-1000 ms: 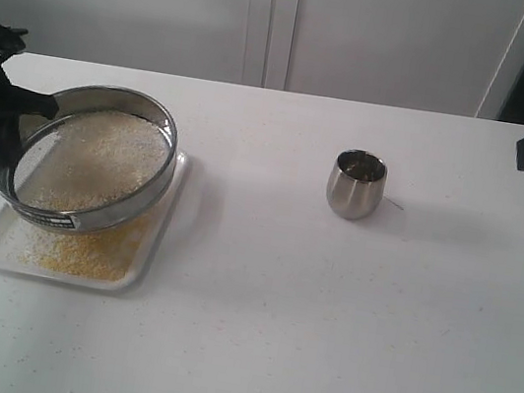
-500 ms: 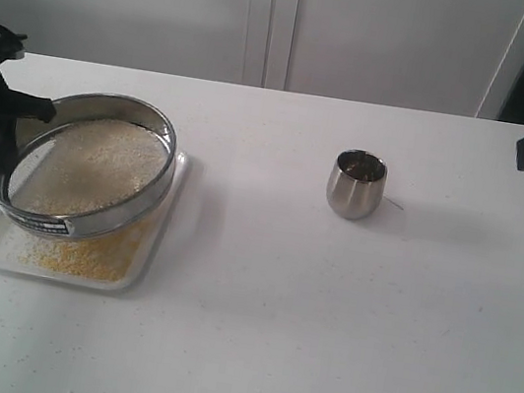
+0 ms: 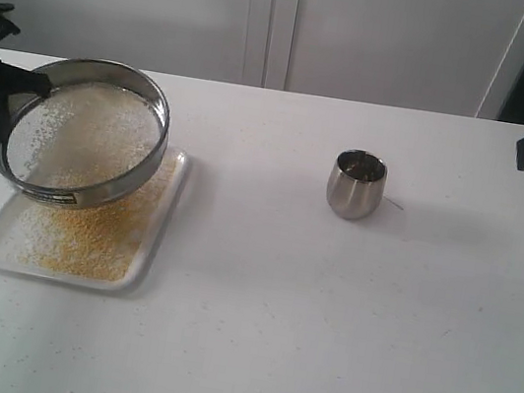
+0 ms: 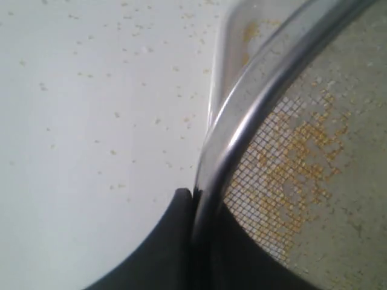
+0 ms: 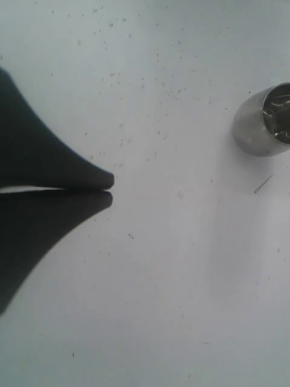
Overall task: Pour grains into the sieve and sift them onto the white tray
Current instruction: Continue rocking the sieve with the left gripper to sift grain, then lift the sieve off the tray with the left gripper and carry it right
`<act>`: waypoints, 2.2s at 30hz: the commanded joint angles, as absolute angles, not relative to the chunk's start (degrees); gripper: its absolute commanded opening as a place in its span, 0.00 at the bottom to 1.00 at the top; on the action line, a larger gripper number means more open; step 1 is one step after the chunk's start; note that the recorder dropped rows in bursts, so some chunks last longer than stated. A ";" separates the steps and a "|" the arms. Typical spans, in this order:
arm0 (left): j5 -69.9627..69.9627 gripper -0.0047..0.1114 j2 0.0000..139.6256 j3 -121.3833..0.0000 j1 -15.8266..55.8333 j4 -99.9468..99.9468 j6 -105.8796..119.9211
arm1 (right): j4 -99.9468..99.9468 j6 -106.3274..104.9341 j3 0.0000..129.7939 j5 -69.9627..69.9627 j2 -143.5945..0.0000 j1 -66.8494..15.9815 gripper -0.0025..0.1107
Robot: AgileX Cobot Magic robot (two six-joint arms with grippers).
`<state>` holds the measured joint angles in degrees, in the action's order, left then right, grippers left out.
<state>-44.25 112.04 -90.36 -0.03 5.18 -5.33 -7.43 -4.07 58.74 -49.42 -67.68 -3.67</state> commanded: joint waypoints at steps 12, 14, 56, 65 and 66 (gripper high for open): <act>-53.16 0.04 113.39 -89.42 2.43 5.97 -2.45 | -7.30 -4.12 58.53 -48.98 -67.39 -3.38 0.02; -50.00 0.04 113.39 -89.44 2.43 4.58 -2.34 | -7.30 -4.12 58.53 -48.98 -67.39 -3.38 0.02; -55.99 0.04 108.65 -89.44 14.75 5.01 -5.52 | -7.30 -4.12 58.53 -47.80 -67.39 -3.38 0.02; -55.60 0.04 108.65 -89.44 23.66 2.23 -5.75 | -7.30 -4.12 58.53 -47.80 -67.39 -3.38 0.02; -55.22 0.04 108.65 -89.44 24.31 1.87 -5.75 | -7.30 -4.12 58.53 -47.80 -67.39 -3.38 0.02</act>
<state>-54.76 109.66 -89.23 22.86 1.36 -5.28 -7.43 -4.07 58.74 -48.25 -67.68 -3.67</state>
